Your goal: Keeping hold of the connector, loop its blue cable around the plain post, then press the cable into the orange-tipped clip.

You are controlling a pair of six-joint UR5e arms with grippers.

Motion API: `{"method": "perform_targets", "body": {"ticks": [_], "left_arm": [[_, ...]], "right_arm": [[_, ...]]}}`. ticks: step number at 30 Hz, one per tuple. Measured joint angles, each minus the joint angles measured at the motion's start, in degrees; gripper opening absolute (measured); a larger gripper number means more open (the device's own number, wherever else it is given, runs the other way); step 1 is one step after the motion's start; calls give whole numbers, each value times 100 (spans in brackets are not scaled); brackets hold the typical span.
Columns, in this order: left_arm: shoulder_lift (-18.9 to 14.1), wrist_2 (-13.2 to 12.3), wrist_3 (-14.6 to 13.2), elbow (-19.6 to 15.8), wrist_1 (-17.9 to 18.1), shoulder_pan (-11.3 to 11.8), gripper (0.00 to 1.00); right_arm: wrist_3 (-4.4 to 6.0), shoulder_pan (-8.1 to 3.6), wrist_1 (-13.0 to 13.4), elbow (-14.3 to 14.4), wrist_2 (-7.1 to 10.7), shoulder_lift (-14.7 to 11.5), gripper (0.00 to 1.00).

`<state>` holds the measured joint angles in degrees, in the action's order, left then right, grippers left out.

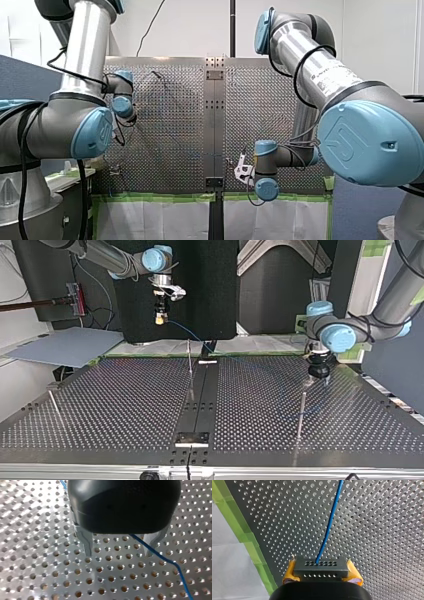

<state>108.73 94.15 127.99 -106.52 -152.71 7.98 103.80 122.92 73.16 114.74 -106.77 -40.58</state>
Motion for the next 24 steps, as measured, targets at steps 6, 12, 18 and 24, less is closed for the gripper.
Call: {"method": "perform_targets", "body": {"ticks": [6,12,18,24], "left_arm": [[-51,78,103,-47,261,70,100],[-135,230,199,-66,414,156,100],[-314,163,225,-220,481,183,100],[-588,-44,251,-393,422,191,100]], "right_arm": [[-17,1,-15,1,4,0,0],[-24,0,-19,0,3,0,0],[-25,0,-19,1,4,0,0],[-25,1,-18,1,5,-1,0]]}}
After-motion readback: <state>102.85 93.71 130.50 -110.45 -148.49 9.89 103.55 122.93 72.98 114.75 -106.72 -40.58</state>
